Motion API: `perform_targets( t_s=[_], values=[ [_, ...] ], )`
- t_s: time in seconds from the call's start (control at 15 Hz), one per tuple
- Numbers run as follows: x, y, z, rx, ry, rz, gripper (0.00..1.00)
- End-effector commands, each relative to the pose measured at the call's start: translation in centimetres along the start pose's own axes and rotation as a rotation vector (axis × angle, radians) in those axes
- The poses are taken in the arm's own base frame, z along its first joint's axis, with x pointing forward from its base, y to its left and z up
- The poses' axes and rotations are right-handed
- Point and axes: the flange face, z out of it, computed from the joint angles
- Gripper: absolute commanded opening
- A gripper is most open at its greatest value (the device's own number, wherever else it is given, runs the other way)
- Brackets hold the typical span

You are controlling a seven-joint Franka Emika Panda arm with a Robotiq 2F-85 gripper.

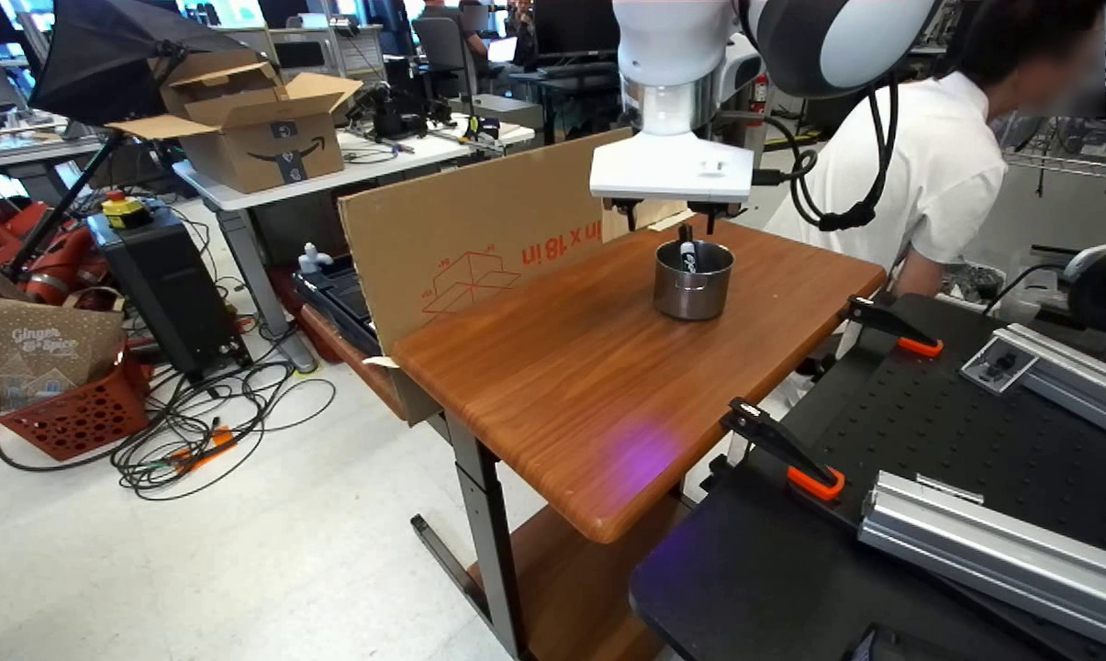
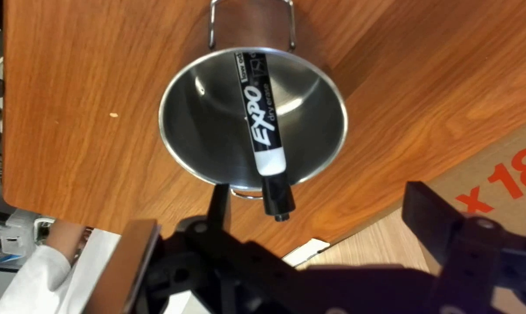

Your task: Pick up the pen from the silver pot and put it on the table

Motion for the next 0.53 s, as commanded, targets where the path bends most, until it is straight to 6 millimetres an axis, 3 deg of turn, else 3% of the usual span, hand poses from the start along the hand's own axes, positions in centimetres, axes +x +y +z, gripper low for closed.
perform_targets(
  t_s=[0.0, 0.27, 0.4, 0.47],
  values=[
    [0.3, 0.6, 0.7, 0.010, 0.002, 0.007, 1.00],
    [0.8, 1.6, 1.5, -0.017, 0.000, 0.016, 1.00],
    [0.8, 1.9, 1.9, -0.026, -0.005, 0.018, 0.74],
    [0.7, 1.9, 2.1, -0.027, -0.006, 0.018, 0.66]
  ],
)
